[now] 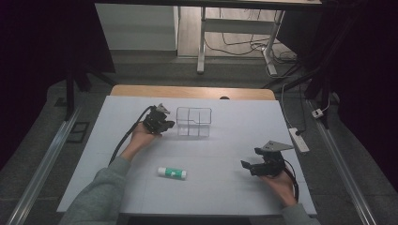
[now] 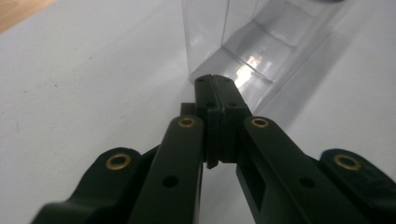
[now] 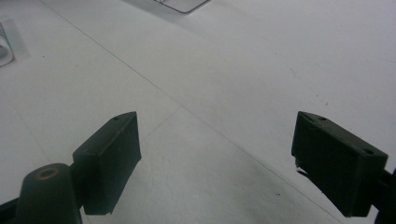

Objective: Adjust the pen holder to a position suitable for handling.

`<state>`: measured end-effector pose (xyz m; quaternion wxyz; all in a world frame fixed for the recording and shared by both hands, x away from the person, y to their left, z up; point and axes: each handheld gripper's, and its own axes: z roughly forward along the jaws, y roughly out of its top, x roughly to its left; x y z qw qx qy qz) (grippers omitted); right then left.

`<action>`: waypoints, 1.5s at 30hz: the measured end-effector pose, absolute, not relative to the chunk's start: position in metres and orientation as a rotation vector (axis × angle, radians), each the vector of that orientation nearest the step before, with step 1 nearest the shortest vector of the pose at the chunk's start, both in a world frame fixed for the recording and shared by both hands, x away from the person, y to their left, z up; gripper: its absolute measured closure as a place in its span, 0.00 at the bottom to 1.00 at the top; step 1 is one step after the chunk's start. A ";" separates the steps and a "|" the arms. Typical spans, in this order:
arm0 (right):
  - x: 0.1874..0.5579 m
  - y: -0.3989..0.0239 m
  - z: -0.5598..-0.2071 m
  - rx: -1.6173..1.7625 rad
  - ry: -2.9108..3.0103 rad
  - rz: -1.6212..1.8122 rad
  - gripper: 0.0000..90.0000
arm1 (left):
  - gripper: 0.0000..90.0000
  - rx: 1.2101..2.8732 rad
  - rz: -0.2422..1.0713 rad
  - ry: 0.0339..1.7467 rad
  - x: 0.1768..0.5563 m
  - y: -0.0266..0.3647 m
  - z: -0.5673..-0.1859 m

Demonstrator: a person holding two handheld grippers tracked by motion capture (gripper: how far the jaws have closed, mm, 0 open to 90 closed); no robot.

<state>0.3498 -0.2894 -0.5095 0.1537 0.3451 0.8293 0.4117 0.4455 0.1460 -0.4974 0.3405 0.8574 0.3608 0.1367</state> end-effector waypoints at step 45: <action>0.342 -0.288 -0.503 0.949 2.374 1.221 0.18 | 0.35 2.463 0.147 0.354 0.358 0.177 -0.448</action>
